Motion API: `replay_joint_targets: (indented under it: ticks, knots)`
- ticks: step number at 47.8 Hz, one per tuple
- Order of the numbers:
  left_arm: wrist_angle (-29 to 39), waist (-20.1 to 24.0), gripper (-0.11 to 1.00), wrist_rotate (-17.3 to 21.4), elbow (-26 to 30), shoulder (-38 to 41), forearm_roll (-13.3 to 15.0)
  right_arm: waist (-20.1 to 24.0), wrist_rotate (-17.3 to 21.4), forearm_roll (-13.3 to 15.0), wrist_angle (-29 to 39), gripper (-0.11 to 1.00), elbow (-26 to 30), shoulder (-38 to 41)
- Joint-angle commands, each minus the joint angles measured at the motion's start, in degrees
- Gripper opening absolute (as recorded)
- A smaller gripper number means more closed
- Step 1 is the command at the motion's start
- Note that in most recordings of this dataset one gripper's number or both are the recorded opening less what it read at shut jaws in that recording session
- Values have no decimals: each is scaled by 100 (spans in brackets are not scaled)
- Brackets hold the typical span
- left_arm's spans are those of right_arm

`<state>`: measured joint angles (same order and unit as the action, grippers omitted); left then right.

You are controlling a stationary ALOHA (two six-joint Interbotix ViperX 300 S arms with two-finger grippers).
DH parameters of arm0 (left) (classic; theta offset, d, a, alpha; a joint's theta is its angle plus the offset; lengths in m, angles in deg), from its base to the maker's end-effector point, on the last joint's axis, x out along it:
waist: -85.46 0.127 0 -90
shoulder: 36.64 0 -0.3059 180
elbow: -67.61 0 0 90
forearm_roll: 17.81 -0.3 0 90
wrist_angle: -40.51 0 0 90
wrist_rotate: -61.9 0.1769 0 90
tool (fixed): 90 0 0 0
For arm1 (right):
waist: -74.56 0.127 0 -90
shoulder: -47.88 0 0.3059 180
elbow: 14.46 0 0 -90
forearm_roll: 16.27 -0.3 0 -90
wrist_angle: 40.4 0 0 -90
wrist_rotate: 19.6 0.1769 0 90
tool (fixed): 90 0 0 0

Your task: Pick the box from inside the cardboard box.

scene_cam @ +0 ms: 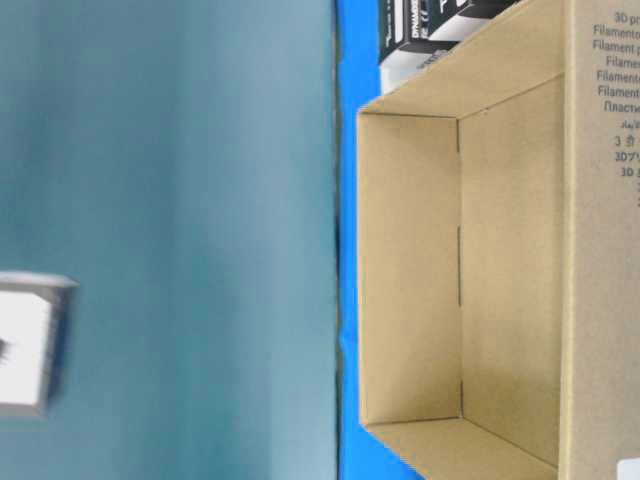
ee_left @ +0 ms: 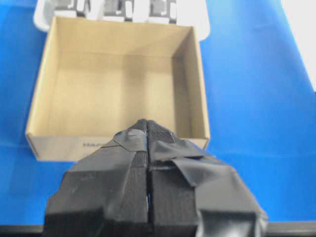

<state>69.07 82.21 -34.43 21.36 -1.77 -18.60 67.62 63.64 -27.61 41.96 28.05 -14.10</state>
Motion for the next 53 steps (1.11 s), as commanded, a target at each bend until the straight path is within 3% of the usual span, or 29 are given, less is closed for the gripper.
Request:
replay_joint_targets:
  ticks: [1, 13, 21, 38, 53]
  knots:
    - [-26, 9, -7, 0, 176, 53, -18, 26, 0, 0, 334, 60, 220, -123]
    - [-35, 9, -7, -9, 149, 79, -18, 79, 185, 0, 747, 60, 185, -527]
    - [-35, 9, -7, -26, 141, 88, -18, 88, 378, 62, 826, 60, -264, -1090]
    - [-26, 9, -7, -35, 141, 97, -18, 167, 932, 211, 650, 60, -2197, -2593]
    - [-35, 0, -7, -62, 141, 88, -18, 642, 1336, 132, 185, 60, -4052, -3656]
